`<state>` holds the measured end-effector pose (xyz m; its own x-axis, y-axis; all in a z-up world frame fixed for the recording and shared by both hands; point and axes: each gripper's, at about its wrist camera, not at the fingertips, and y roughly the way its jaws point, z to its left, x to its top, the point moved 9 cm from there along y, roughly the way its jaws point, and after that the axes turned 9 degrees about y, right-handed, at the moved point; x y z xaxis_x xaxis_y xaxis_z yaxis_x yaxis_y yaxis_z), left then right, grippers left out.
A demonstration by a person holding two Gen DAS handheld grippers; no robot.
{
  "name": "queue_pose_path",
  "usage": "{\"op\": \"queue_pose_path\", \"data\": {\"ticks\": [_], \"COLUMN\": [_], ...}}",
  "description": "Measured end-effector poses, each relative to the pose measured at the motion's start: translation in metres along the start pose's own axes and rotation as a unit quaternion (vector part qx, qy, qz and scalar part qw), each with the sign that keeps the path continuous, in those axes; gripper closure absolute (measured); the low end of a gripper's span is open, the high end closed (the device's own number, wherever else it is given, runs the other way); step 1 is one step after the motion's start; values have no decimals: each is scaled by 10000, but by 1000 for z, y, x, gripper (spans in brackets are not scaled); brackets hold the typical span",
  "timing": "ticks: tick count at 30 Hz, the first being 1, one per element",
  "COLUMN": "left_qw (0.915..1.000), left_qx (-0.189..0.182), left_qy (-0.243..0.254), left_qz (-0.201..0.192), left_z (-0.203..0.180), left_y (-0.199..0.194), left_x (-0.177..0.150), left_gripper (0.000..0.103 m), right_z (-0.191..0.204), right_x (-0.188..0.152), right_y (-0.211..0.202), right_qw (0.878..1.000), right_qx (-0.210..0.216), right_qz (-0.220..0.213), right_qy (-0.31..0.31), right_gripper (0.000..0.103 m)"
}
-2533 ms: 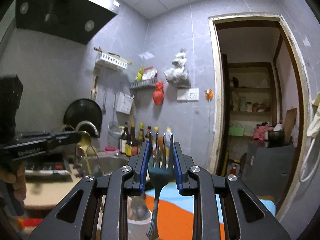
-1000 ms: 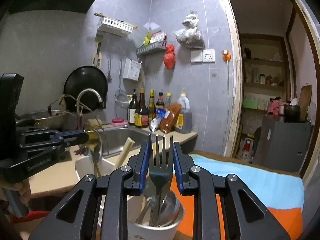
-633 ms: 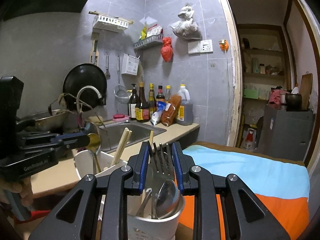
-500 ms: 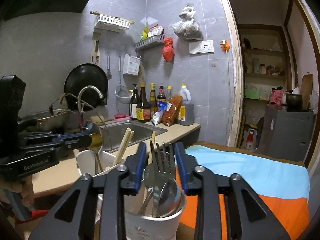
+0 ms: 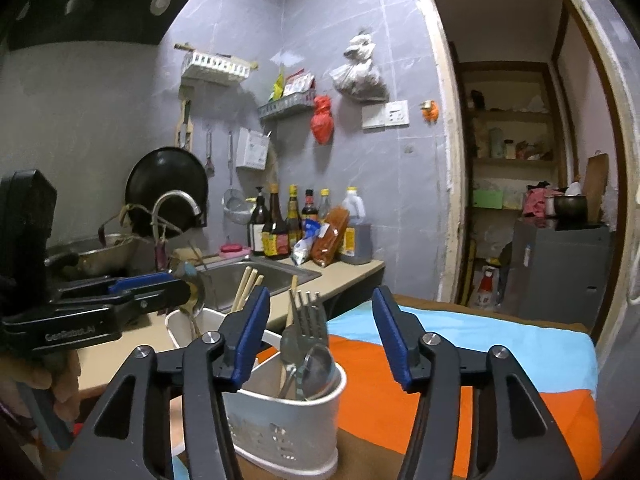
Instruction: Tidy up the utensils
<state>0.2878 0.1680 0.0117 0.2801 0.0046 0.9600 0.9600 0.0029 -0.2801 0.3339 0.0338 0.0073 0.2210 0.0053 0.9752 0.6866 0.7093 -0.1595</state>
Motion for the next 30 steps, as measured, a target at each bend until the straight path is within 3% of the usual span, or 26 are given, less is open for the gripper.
{"op": "queue_pose_path", "data": {"ticks": [1, 3, 6, 12, 22, 30], "left_qw": [10000, 9998, 9992, 9985, 9982, 9975], "left_qx": [-38, -71, -128, -64, 203, 296], "left_qy": [-45, -105, -205, -275, -41, 251], "left_qz": [-68, -150, -311, -475, -565, -594], "left_z": [-3, -8, -15, -29, -52, -71], "left_y": [-5, -11, -24, -44, -76, -98], "left_x": [2, 4, 8, 11, -3, -27], "left_gripper": [55, 40, 26, 9, 6, 6], "right_z": [-2, -8, -16, -29, -43, -34], "right_x": [2, 5, 9, 12, -3, -17], "right_y": [-6, -18, -40, -82, -154, -195], "right_qw": [10000, 9998, 9990, 9959, 9840, 9763], "right_qx": [-42, -148, -332, -749, -1583, -1983], "right_qz": [-35, -113, -229, -413, -756, -859], "right_qy": [30, 118, 179, 295, 322, 144], "right_gripper": [41, 31, 24, 4, 0, 0]}}
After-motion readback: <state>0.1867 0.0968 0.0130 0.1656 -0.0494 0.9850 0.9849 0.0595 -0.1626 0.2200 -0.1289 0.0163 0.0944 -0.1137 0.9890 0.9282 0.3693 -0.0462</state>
